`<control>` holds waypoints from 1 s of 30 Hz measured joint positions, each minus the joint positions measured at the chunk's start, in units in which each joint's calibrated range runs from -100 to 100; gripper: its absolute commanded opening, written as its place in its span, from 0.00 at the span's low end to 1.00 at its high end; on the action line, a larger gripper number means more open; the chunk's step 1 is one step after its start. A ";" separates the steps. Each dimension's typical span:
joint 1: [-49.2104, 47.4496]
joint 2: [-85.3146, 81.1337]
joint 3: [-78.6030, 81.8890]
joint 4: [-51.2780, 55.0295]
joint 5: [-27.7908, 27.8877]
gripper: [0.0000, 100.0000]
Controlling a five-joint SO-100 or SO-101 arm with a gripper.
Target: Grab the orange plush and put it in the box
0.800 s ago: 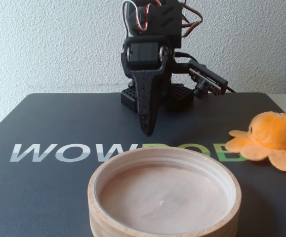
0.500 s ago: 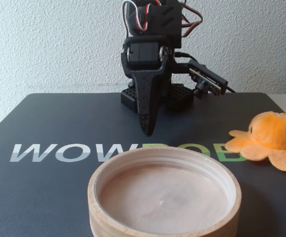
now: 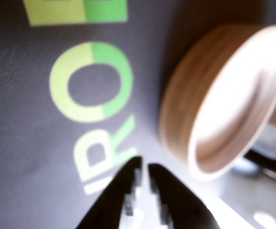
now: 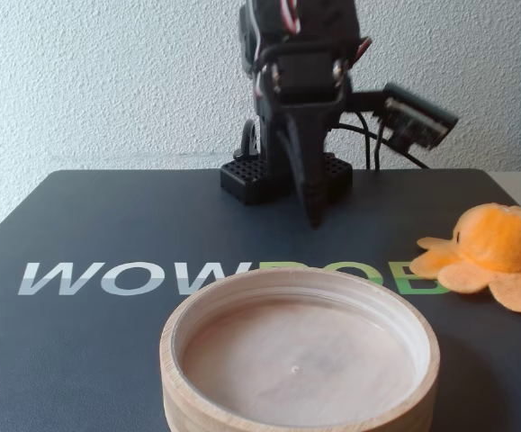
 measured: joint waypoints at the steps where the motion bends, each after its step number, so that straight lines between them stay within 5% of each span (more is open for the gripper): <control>1: -1.33 1.53 -1.44 0.26 -0.51 0.01; 4: -7.07 9.70 -5.03 -1.63 -2.73 0.02; 11: -19.82 42.96 -24.61 -4.13 -10.60 0.34; 16: -28.45 60.48 -34.58 -4.13 -18.48 0.41; 25: -42.96 71.29 -35.02 -17.79 -32.32 0.40; 30: -42.52 75.88 -35.38 -21.92 -32.68 0.06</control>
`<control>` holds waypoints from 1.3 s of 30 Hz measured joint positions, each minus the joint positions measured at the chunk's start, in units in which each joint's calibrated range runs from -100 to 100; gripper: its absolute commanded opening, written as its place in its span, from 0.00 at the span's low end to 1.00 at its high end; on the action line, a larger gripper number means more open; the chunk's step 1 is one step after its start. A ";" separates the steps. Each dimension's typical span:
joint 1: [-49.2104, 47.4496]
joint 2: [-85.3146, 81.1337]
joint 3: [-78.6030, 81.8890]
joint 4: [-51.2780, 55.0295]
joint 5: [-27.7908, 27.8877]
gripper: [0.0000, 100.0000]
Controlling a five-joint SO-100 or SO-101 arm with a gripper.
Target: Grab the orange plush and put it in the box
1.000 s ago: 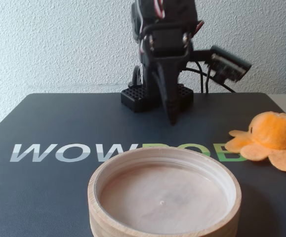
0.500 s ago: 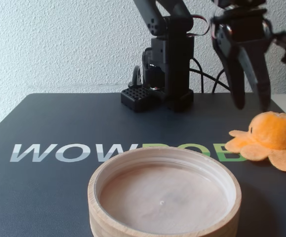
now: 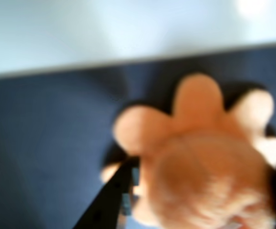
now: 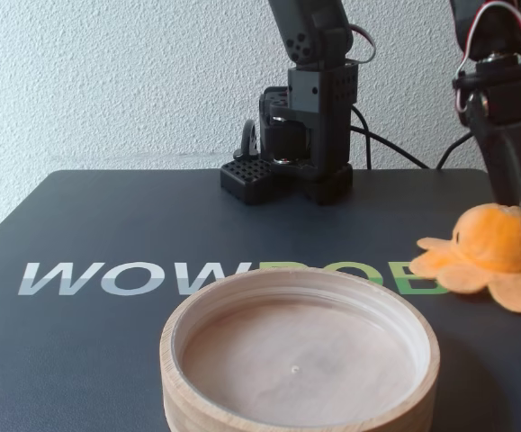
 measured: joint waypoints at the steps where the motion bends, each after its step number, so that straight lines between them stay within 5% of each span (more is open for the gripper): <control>1: 1.11 0.17 0.00 -0.09 0.00 0.01; 8: 8.40 -0.77 -0.72 0.26 7.98 0.01; 17: 28.30 -21.86 -2.69 10.66 29.90 0.01; 22: 41.12 -21.69 -2.78 1.63 39.89 0.01; 24: 42.00 -17.52 -2.96 -0.43 40.20 0.04; 29: 41.64 -16.59 -4.13 -0.86 40.20 0.40; 39: 41.64 -16.59 -4.13 7.74 35.31 0.40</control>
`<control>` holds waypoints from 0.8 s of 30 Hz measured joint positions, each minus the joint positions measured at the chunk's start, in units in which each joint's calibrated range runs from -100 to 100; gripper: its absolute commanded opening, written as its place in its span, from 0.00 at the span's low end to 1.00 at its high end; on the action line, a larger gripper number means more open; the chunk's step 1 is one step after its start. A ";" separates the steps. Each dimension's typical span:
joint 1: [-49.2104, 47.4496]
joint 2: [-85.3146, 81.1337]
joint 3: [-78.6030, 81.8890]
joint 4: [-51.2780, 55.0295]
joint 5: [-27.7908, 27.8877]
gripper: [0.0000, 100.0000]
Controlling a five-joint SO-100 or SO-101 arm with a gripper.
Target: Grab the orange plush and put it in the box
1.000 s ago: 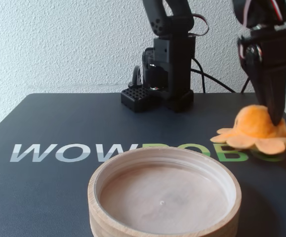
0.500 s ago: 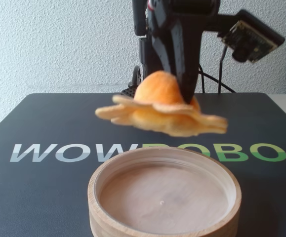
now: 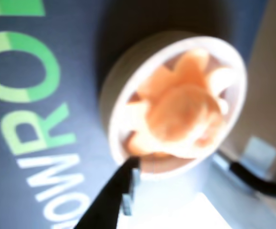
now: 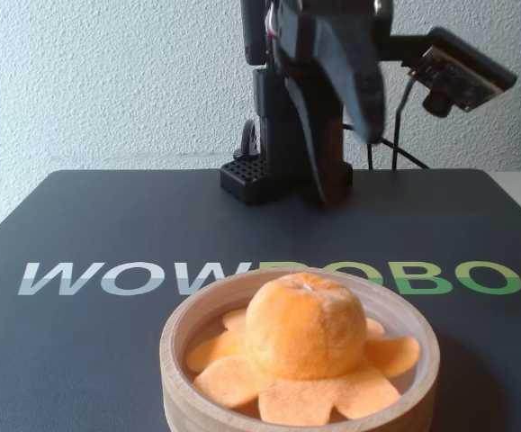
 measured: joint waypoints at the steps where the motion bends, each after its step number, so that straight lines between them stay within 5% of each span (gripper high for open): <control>1: 0.00 0.00 0.00 2.75 -0.62 0.33; 5: -1.33 -3.40 -0.09 10.14 -2.52 0.00; 24: -3.68 -23.39 13.02 14.44 -2.73 0.01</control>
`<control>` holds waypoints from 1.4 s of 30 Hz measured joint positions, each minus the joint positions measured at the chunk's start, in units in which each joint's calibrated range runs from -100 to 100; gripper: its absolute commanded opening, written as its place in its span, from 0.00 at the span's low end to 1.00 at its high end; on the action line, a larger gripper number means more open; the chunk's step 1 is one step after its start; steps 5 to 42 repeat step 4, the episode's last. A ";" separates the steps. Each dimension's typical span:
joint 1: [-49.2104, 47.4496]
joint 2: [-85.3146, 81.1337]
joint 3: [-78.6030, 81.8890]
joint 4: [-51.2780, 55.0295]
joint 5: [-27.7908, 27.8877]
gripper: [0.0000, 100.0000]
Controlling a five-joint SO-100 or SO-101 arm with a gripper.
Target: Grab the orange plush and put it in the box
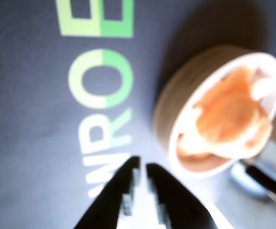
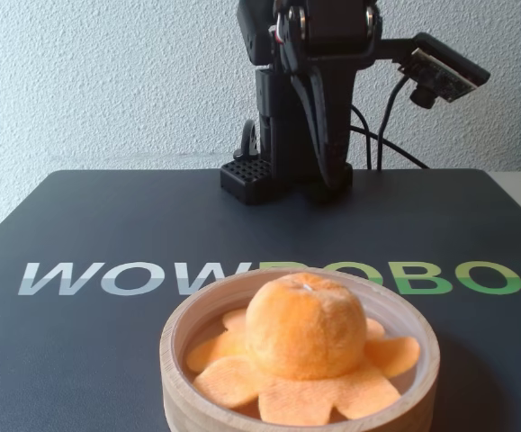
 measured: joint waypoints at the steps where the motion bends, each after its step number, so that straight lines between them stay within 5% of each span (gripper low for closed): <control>1: 0.00 0.00 0.00 0.00 0.00 0.01; 42: 0.22 0.00 0.00 0.00 0.00 0.01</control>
